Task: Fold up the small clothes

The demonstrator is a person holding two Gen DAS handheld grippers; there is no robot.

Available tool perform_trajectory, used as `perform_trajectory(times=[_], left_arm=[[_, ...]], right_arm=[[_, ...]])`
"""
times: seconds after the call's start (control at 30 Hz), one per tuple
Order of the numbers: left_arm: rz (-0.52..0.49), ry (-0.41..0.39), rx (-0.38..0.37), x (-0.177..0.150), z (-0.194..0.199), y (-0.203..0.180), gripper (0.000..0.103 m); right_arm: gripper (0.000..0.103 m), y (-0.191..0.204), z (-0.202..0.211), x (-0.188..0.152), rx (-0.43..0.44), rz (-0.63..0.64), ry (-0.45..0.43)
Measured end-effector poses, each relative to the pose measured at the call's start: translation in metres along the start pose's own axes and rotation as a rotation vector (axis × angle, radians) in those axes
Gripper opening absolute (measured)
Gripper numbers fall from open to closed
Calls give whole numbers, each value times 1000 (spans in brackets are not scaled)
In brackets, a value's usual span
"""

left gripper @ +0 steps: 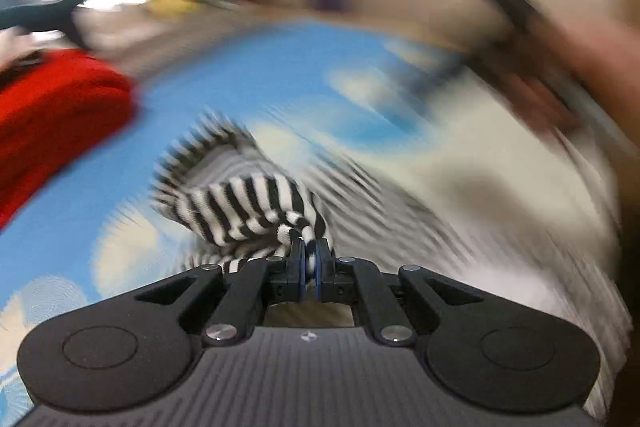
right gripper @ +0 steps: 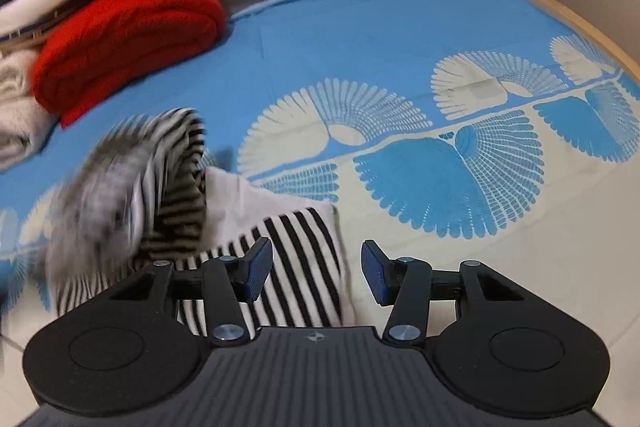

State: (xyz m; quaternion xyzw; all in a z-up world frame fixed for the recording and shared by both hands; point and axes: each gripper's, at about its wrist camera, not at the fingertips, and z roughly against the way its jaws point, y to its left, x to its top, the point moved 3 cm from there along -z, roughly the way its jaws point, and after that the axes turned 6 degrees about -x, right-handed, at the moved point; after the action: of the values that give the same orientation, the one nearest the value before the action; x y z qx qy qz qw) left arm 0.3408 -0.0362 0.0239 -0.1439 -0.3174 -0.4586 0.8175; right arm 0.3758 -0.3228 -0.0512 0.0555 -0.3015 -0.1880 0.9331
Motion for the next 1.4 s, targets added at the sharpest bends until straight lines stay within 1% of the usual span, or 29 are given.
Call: perform_trajectory(times=[0.03, 0.07, 0.1, 0.17, 0.23, 0.27, 0.33, 0.4, 0.5, 0.53, 0.67, 0.7, 0.73, 0.77, 0.8, 0.83, 0.87, 0.93, 1.0, 1.03, 1.07, 1.1, 1.17, 1.2, 1.23, 1.27, 1.33, 1.37, 1.4], left_arm=[[-19, 77, -26, -15, 6, -13, 8], [7, 120, -22, -24, 11, -16, 9], [81, 135, 16, -29, 17, -10, 9], [392, 87, 145, -32, 24, 25, 20], [728, -1, 206, -43, 23, 59, 29], [871, -22, 231, -51, 17, 72, 29], [1084, 37, 239, -65, -11, 85, 29], [1169, 80, 237, -73, -28, 92, 29], [1289, 105, 165, -82, -52, 92, 50], [1313, 118, 154, -90, -50, 92, 54], [1353, 221, 158, -116, -57, 75, 53], [1367, 231, 146, -119, -62, 73, 52], [1376, 230, 134, -123, -64, 71, 34], [1371, 221, 119, -123, -63, 70, 0], [1345, 200, 127, -120, -60, 72, 1], [1287, 157, 167, -111, -49, 75, 1], [1208, 99, 218, -98, -37, 81, 1], [1052, -61, 317, -72, -5, 86, 1], [973, -198, 390, -59, 23, 90, 1], [971, -234, 411, -62, 33, 94, 1], [993, -236, 420, -69, 36, 98, 1], [1041, -195, 423, -82, 33, 104, 1], [1156, -20, 420, -114, 17, 115, 1], [1222, 81, 411, -134, 7, 117, 2], [1304, 156, 386, -154, 0, 119, 6], [1369, 176, 368, -166, -1, 122, 16], [1452, 111, 342, -173, 5, 125, 28], [1453, 71, 331, -171, 10, 124, 38], [1448, 35, 320, -167, 12, 124, 42]], right_arm=[[51, 0, 2, 0, 2, -7, -7], [51, 0, 4, -1, 4, -13, -12], [51, 1, 5, -2, 10, -18, -13], [51, 2, 6, -4, 27, -27, -11], [51, 5, 7, -6, 47, -25, -11], [51, 8, 6, -8, 60, -25, -6], [51, 12, 0, -13, 115, -54, 40], [51, 17, -12, -22, 162, -80, 120], [51, 27, -33, -39, 199, -68, 253], [51, 30, -40, -45, 201, -69, 292], [51, 38, -53, -56, 203, -74, 350], [44, 40, -53, -57, 206, -74, 349], [34, 43, -53, -57, 216, -74, 347], [9, 44, -53, -55, 232, -81, 344], [4, 41, -49, -51, 258, -119, 319], [4, 33, -41, -43, 315, -198, 263], [4, 26, -30, -33, 392, -274, 196], [3, 15, -7, -14, 478, -323, 79], [3, 3, 6, -6, 502, -320, 2], [3, 0, 3, -7, 495, -318, 29], [3, -1, -7, -12, 464, -293, 105], [3, 1, -21, -22, 415, -231, 220], [5, 8, -51, -56, 292, -74, 450], [13, 10, -57, -67, 267, -47, 485], [17, 12, -60, -73, 245, -30, 500], [25, 14, -59, -73, 233, -24, 489], [37, 17, -53, -64, 225, -43, 424], [46, 18, -50, -59, 224, -58, 395], [48, 19, -52, -55, 226, -71, 376]])
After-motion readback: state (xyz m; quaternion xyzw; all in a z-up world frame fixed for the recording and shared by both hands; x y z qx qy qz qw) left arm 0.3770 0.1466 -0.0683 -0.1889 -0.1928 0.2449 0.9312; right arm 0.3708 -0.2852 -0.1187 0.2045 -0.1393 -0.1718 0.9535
